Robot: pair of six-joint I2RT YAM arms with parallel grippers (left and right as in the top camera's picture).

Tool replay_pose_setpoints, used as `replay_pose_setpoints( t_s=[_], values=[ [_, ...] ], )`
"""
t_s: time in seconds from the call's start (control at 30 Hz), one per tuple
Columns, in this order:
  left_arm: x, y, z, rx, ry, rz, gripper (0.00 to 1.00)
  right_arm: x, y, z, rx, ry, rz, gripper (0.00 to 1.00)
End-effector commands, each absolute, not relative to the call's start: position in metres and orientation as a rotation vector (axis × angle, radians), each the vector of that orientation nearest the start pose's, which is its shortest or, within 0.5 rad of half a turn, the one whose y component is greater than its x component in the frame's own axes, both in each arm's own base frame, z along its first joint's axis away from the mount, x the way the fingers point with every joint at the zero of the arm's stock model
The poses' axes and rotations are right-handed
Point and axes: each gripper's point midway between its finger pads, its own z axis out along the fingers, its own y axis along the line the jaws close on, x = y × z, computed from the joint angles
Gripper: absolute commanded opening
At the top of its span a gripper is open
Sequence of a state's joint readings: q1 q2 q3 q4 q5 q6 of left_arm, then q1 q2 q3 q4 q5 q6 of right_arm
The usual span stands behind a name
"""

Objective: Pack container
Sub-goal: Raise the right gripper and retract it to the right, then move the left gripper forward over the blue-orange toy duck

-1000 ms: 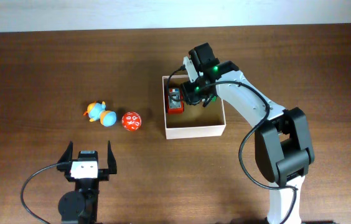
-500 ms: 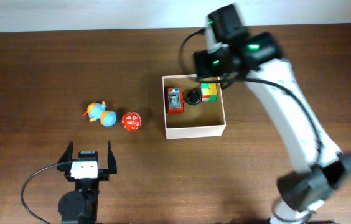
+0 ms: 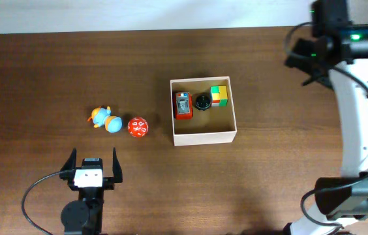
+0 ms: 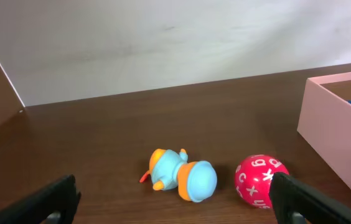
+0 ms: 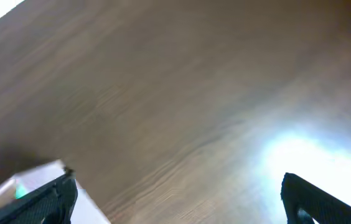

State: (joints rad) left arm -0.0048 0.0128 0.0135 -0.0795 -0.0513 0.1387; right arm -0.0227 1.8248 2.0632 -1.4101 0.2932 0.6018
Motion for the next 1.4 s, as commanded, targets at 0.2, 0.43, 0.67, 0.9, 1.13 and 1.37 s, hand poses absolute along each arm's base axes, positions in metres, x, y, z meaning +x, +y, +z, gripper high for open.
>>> replay_pose_setpoints(
  t_s=[0.2, 0.43, 0.67, 0.9, 1.13, 1.37],
  values=[
    [0.246, 0.005, 0.157, 0.101, 1.648, 0.142, 0.99, 0.379, -0.138, 0.26, 1.385, 2.341, -0.138, 0.99],
    [0.246, 0.005, 0.162, 0.1, 1.627, 0.142, 0.99, 0.369, -0.156, 0.257, 1.487, 2.317, -0.062, 0.99],
    [0.246, -0.002, 0.162, 0.125, 1.625, 0.103, 0.99, 0.368, -0.159, 0.257, 1.497, 2.311, -0.064, 0.99],
    [0.239, -0.041, 0.202, 0.269, 1.498, -0.098, 0.99, 0.368, -0.159, 0.257, 1.497, 2.31, -0.065, 0.99],
    [0.251, -0.025, 0.258, 0.2, 1.723, -0.04, 0.99, 0.368, -0.159, 0.257, 1.497, 2.31, -0.064, 0.99],
    [0.298, -0.026, 0.29, 0.207, 2.133, -0.089, 0.99, 0.368, -0.159, 0.257, 1.497, 2.31, -0.064, 0.99]
  ],
)
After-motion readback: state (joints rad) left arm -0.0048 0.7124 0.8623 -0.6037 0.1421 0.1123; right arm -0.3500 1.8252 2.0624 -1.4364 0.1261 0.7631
